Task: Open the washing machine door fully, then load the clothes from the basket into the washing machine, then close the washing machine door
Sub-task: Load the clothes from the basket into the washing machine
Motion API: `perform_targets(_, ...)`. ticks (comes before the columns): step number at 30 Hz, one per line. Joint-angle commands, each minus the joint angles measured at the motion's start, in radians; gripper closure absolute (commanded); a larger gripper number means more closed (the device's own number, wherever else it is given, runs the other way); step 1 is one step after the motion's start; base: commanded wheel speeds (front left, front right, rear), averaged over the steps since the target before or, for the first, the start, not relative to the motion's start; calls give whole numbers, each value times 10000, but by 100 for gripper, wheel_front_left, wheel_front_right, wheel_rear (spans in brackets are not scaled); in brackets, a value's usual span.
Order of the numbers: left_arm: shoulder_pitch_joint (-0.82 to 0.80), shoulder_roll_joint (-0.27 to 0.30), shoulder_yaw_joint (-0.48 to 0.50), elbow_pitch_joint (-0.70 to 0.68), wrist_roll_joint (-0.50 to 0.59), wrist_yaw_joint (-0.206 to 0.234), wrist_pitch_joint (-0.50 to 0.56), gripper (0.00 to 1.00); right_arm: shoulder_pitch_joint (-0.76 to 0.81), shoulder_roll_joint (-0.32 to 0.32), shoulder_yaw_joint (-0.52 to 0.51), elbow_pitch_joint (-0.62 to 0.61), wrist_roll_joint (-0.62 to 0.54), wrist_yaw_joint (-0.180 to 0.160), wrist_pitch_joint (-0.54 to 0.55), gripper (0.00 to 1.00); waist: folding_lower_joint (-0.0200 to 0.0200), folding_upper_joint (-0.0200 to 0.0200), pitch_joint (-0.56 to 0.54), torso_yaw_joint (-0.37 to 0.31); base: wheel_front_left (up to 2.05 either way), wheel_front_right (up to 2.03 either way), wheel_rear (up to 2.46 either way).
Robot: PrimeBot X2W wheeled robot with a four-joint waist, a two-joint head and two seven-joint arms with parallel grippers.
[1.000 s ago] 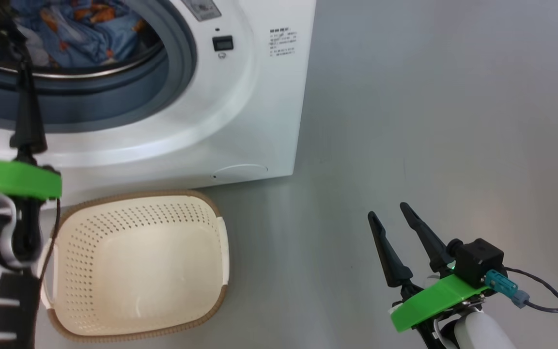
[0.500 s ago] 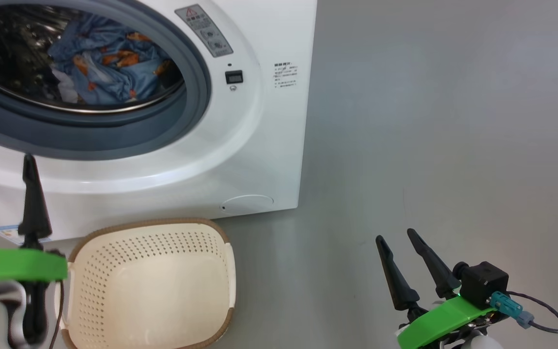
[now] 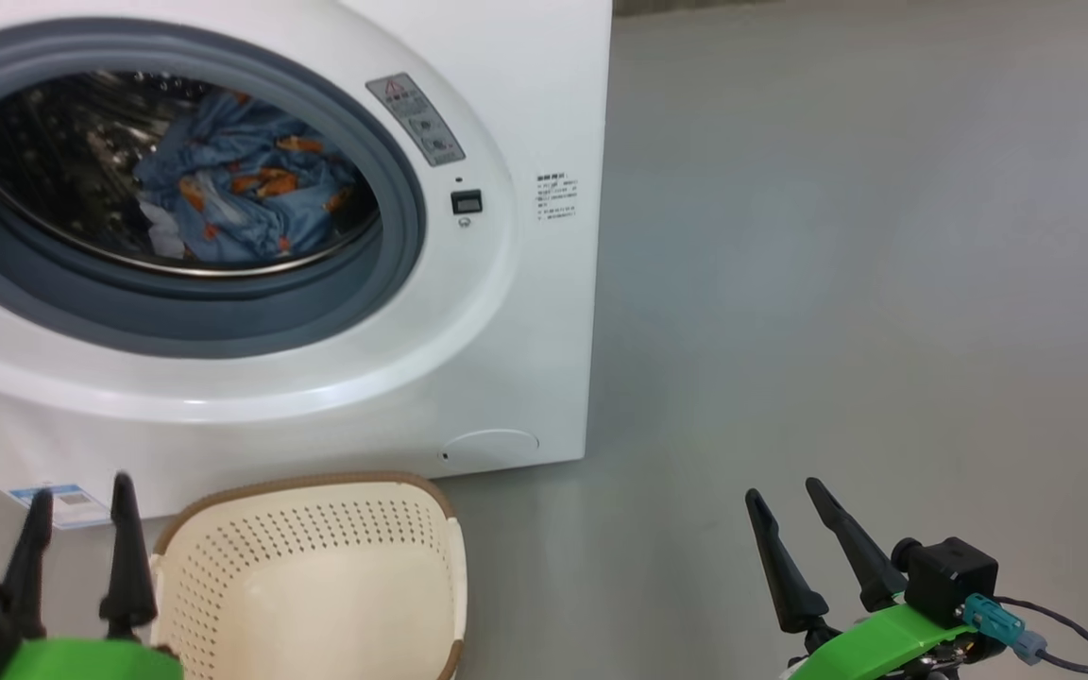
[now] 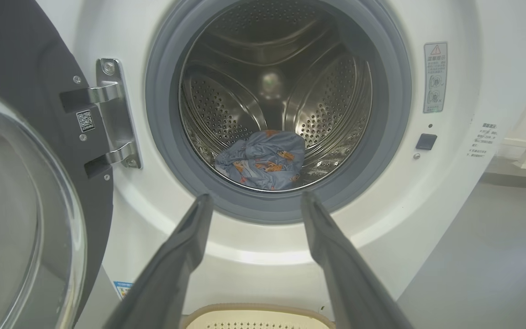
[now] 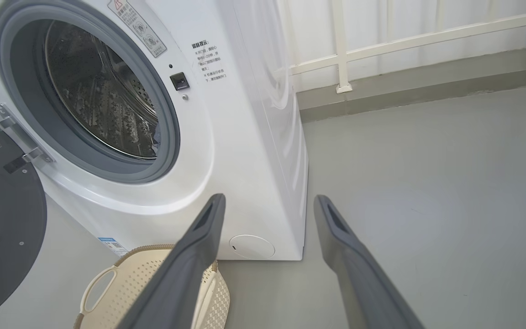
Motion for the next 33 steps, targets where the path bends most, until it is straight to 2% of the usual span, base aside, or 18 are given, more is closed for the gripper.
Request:
perform_targets(1,48,116,480,-290,265,-27,-53,0,-39,45,166,-199,64,27,-120,0,0,0,-238,35,0,0,0)
perform_targets(20,1478,-617,886,-437,1272,-12,-53,0,233,45,105,-220,-256,27,-120,0,0,0,-877,-49,0,0,0)
perform_targets(33,1436,-687,833,-76,1566,-23,-53,0,317,45,-134,-354,-590,27,-120,0,0,0,-1000,9,0,0,0)
